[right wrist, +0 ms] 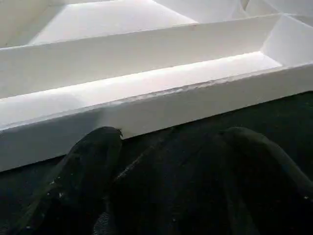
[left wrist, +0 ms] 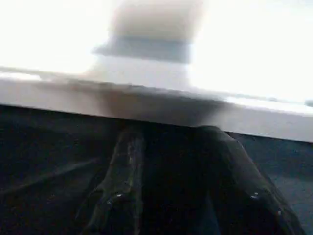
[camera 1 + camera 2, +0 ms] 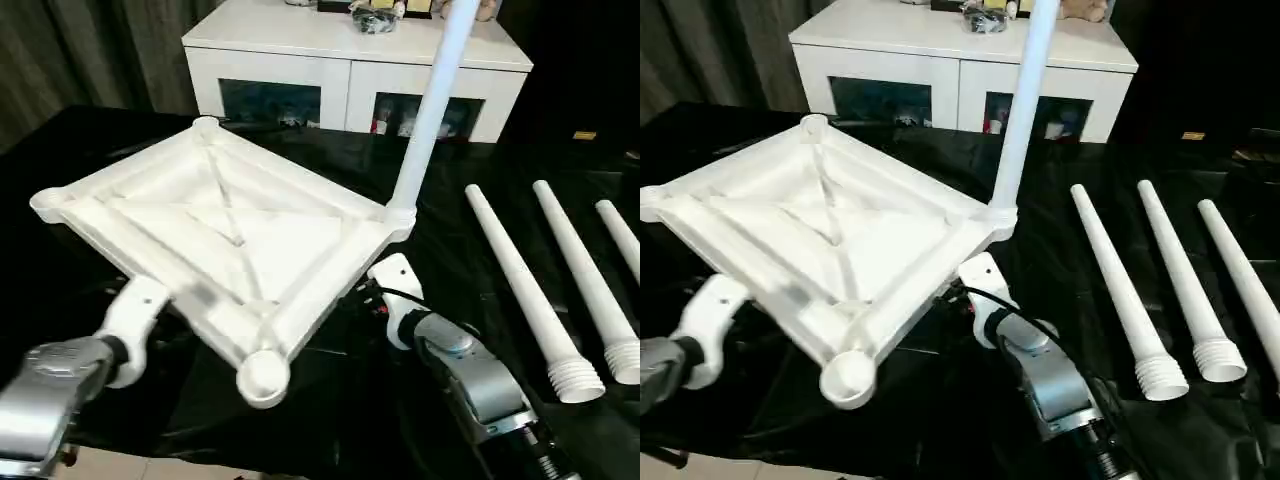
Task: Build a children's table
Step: Rotate table base
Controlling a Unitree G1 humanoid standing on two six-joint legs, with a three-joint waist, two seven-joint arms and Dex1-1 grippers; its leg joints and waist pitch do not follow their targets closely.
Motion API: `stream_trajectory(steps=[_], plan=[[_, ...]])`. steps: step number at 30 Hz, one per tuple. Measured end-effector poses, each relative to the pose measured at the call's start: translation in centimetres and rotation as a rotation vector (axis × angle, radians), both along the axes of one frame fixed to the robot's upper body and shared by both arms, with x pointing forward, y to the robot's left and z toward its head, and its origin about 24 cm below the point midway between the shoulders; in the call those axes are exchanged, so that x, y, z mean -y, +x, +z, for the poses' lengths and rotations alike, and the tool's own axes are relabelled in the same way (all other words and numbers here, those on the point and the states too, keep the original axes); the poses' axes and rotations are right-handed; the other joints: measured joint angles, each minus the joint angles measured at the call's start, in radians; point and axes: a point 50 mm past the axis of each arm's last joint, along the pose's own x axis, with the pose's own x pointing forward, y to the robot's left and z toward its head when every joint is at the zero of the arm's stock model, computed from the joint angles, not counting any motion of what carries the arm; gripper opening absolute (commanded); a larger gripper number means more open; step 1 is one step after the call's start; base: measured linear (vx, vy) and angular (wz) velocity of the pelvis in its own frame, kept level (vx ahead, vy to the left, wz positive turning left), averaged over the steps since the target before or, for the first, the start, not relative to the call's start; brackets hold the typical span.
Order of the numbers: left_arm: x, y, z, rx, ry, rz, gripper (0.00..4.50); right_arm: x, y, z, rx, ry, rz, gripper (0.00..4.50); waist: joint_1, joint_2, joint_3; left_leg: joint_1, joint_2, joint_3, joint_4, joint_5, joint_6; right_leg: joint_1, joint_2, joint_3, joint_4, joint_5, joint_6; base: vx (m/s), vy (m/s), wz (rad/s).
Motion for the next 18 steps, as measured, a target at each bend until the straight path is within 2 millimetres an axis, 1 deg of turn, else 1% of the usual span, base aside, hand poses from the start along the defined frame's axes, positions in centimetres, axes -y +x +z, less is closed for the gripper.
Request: stream_trajectory(steps=[1, 5, 7, 9, 11, 12, 15, 16, 18], plan=[[0.4, 0.0, -0.1, -0.001, -0.007, -0.018, 2.00, 0.1, 0.0, 0.0, 0.002, -0.005, -0.002, 3.81, 0.001, 0.001, 0.000, 0.000, 0.000, 0.000, 0.000, 0.000, 0.000, 0.000, 0.000, 0.000, 0.000, 0.000, 0.000, 0.000, 0.000, 0.00], [3.7, 0.3, -0.7, 0.011, -0.072, -0.126, 2.00, 1.7, 0.4, 0.4, 0.011, -0.023, -0.064, 3.81, 0.005, 0.008, 0.000, 0.000, -0.001, 0.002, 0.001, 0.000, 0.000, 0.003, 0.000, 0.006, 0.000, -0.001, 0.001, 0.000, 0.000, 0.00], [5.1, 0.5, -0.9, 0.025, -0.096, -0.174, 2.00, 2.3, 0.8, 0.8, 0.023, -0.031, -0.099, 3.81, 0.006, 0.009, 0.001, -0.001, -0.001, 0.002, 0.001, 0.000, 0.000, 0.003, 0.000, 0.007, 0.000, -0.003, 0.005, 0.000, 0.000, 0.00], [6.6, 0.5, -1.1, 0.036, -0.124, -0.227, 2.00, 2.7, 1.2, 1.5, 0.046, -0.033, -0.124, 3.81, 0.002, 0.011, 0.001, -0.001, -0.001, 0.002, 0.001, 0.000, 0.000, 0.003, 0.000, 0.006, 0.000, -0.003, 0.006, 0.000, 0.000, 0.00], [8.0, 1.2, -1.4, 0.060, -0.141, -0.258, 2.00, 3.4, 1.7, 2.1, 0.067, -0.054, -0.170, 3.81, 0.002, 0.016, 0.003, -0.002, -0.001, 0.002, 0.001, 0.000, 0.000, 0.003, 0.000, 0.007, 0.000, -0.003, 0.006, 0.000, 0.000, 0.00], [9.2, 1.8, -1.6, 0.080, -0.157, -0.280, 2.00, 4.0, 2.1, 2.7, 0.080, -0.073, -0.208, 3.81, 0.002, 0.019, 0.003, -0.002, -0.001, 0.002, 0.001, 0.000, 0.000, 0.003, 0.000, 0.007, 0.000, -0.003, 0.006, 0.000, 0.000, 0.00], [11.6, 2.3, -1.2, 0.132, -0.199, -0.334, 2.00, 5.3, 2.6, 3.8, 0.097, -0.105, -0.260, 3.81, -0.004, 0.020, 0.002, -0.002, 0.000, 0.002, 0.001, 0.001, -0.001, 0.003, 0.000, 0.006, 0.001, -0.002, 0.007, 0.000, 0.000, 0.00], [11.8, 2.4, -1.0, 0.146, -0.202, -0.344, 2.00, 5.6, 2.6, 4.0, 0.098, -0.108, -0.271, 3.81, -0.006, 0.020, 0.002, -0.002, 0.000, 0.001, 0.001, 0.002, -0.002, 0.003, 0.000, 0.006, 0.002, -0.001, 0.007, 0.000, 0.000, 0.00], [12.0, 2.6, -0.8, 0.169, -0.211, -0.354, 2.00, 6.3, 2.5, 3.9, 0.079, -0.132, -0.290, 3.81, -0.016, 0.024, 0.001, -0.002, 0.000, 0.001, 0.001, 0.002, -0.002, 0.002, 0.001, 0.006, 0.004, -0.001, 0.007, 0.000, 0.000, 0.00]])
